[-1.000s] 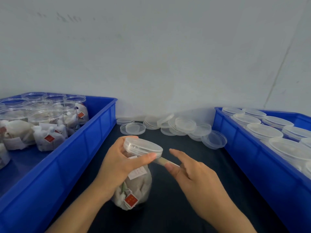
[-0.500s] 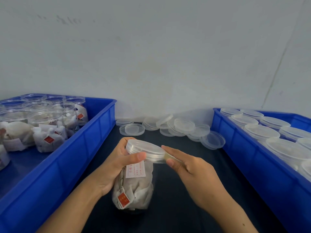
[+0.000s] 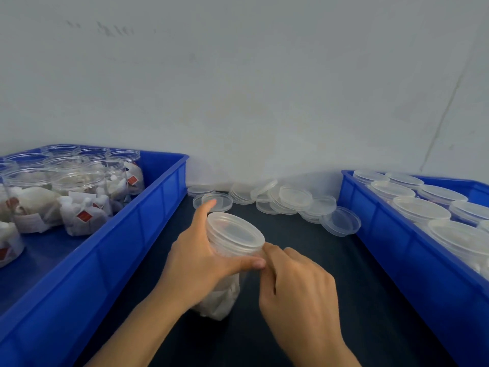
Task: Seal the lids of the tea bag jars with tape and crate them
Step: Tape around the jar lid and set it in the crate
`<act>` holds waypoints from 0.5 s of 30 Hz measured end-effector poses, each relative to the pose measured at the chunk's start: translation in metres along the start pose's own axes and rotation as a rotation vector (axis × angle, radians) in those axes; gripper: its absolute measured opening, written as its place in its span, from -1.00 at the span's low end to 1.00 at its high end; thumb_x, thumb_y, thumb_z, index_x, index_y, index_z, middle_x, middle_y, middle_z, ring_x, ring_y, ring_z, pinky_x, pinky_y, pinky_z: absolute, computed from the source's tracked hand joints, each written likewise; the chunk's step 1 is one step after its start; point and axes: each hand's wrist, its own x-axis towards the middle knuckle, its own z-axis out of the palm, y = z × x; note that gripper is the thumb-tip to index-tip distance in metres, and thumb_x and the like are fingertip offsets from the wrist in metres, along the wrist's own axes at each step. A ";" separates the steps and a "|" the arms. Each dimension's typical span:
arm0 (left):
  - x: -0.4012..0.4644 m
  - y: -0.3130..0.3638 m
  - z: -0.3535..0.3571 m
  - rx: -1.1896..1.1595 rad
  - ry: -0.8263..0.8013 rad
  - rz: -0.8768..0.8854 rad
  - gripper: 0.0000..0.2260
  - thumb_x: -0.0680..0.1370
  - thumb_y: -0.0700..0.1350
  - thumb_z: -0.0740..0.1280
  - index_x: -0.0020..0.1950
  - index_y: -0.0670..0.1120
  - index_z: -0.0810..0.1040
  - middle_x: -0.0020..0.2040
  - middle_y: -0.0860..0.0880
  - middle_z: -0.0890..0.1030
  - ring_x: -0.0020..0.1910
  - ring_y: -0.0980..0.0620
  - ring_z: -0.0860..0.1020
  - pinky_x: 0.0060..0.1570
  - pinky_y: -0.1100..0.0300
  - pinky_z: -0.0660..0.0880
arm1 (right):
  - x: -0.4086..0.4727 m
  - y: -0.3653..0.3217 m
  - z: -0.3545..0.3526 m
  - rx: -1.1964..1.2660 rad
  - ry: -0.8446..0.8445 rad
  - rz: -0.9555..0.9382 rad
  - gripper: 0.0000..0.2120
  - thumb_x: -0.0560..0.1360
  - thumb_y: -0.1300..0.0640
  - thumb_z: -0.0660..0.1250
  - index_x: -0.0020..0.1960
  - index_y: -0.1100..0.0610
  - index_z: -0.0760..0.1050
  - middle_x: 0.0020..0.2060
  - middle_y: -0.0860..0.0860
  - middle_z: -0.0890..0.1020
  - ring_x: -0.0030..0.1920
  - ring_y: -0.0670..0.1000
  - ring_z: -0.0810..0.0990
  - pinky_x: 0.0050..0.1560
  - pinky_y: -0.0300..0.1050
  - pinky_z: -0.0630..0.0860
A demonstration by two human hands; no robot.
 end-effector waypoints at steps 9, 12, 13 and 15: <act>0.005 -0.007 0.000 -0.173 0.048 -0.036 -0.17 -0.06 0.52 0.44 0.13 0.23 0.45 0.01 0.39 0.55 0.01 0.37 0.53 -0.08 0.36 0.45 | 0.005 0.007 -0.003 0.195 -0.318 0.204 -0.59 0.58 -0.27 -0.06 -0.12 -0.01 0.37 -0.26 -0.11 0.50 -0.27 -0.13 0.45 -0.33 -0.28 0.29; 0.009 -0.007 -0.004 -0.320 -0.026 -0.089 -0.23 -0.03 0.36 0.53 0.13 0.14 0.53 -0.02 0.26 0.64 -0.04 0.30 0.60 -0.16 0.36 0.51 | 0.012 0.016 -0.012 0.208 -0.384 0.190 -0.57 0.58 -0.26 0.01 -0.21 0.05 0.37 -0.35 -0.06 0.46 -0.35 -0.09 0.41 -0.38 -0.24 0.26; 0.009 -0.007 -0.005 -0.373 -0.064 -0.104 -0.24 -0.01 0.30 0.55 0.14 0.11 0.54 -0.02 0.21 0.66 -0.04 0.26 0.62 -0.17 0.36 0.53 | 0.014 0.020 -0.015 0.214 -0.397 0.177 -0.57 0.58 -0.26 0.02 -0.21 0.06 0.36 -0.36 -0.06 0.45 -0.36 -0.09 0.39 -0.38 -0.23 0.26; 0.011 -0.006 -0.008 -0.453 -0.144 -0.124 -0.25 0.00 0.24 0.57 0.15 0.07 0.56 -0.01 0.12 0.69 -0.01 0.17 0.64 -0.13 0.32 0.55 | 0.015 0.026 -0.017 0.221 -0.431 0.157 -0.58 0.58 -0.25 0.03 -0.21 0.06 0.32 -0.37 -0.06 0.42 -0.36 -0.09 0.36 -0.36 -0.23 0.25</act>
